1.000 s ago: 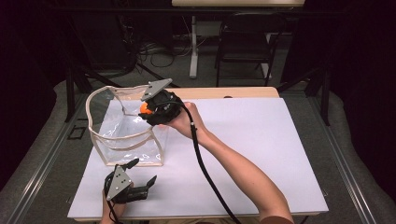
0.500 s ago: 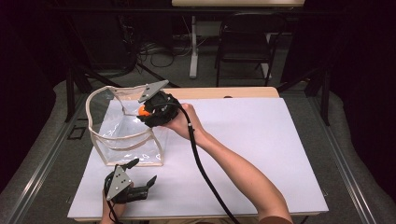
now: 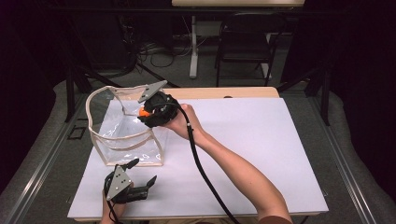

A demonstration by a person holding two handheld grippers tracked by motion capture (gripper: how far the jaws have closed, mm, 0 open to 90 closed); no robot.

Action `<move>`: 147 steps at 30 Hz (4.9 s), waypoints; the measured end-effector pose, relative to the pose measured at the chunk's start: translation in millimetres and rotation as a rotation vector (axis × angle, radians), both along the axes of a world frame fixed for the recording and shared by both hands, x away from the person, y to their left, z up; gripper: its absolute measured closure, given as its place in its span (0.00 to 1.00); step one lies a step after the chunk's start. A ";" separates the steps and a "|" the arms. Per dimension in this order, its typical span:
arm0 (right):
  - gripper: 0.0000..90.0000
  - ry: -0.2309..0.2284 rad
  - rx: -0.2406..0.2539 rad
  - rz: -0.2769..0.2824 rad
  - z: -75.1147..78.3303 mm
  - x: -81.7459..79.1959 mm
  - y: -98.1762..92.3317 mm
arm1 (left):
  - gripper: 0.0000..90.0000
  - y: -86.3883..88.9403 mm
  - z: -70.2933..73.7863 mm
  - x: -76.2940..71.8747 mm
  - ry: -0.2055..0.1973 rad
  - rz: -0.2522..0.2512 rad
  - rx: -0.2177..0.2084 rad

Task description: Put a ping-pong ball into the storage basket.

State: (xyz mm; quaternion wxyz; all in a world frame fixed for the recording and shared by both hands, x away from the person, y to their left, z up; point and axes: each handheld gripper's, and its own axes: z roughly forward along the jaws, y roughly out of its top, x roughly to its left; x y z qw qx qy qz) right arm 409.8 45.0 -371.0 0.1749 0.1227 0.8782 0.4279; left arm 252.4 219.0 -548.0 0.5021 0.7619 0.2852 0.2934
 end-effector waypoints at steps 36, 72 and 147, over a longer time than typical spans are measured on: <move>0.15 0.054 0.103 -0.035 9.6 2.9 -41.2 | 0.18 0.1 0.2 -0.2 0.000 0.002 0.000; 0.07 0.103 0.077 -0.092 -17.2 -5.3 -98.0 | 0.18 -2.8 0.9 -0.2 0.001 -0.002 -0.006; 0.00 0.074 -0.023 -0.176 -99.7 -78.2 -198.0 | 0.18 -3.1 0.1 -1.0 0.000 0.000 0.003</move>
